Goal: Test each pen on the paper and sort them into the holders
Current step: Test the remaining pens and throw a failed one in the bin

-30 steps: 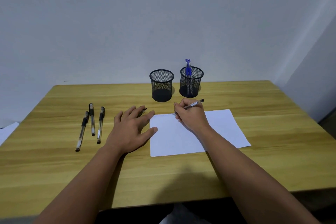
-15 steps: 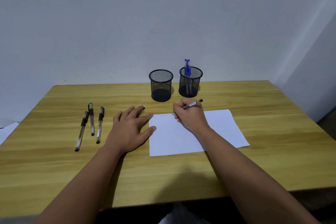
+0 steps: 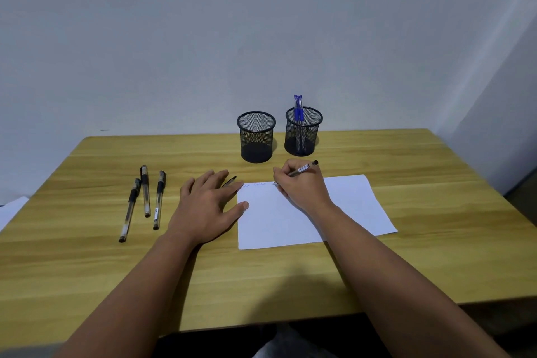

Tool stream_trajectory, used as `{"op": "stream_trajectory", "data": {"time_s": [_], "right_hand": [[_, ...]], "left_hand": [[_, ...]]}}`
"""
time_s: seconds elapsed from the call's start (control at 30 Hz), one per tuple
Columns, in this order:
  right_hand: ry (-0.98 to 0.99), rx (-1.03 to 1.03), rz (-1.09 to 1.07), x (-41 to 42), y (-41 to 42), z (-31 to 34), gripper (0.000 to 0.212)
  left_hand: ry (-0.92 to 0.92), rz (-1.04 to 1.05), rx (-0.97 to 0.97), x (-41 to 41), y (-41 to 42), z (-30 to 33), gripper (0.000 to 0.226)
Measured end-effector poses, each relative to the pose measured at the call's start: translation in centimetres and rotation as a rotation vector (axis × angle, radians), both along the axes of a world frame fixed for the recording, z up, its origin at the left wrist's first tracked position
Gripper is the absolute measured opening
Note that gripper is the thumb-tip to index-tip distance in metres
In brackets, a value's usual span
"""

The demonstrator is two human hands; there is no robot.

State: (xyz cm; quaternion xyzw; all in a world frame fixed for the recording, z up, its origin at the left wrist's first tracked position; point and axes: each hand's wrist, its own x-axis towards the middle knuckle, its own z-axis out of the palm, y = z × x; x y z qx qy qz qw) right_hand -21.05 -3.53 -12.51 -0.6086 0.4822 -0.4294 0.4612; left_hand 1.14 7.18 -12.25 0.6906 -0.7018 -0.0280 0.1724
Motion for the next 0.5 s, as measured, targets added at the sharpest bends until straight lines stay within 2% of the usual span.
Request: {"op": "stream_trajectory", "data": {"time_s": [0.2,0.5], "right_hand": [[-0.055,-0.004,-0.076,-0.15,-0.08,0.15,0.039],[0.015,-0.024,-0.065,-0.18,-0.24,-0.05,0.039]], "left_hand": [[0.006,0.001,-0.001,0.03,0.01,0.01,0.068],[0.006,0.000,0.007,0.03,-0.04,0.02,0.068]]}}
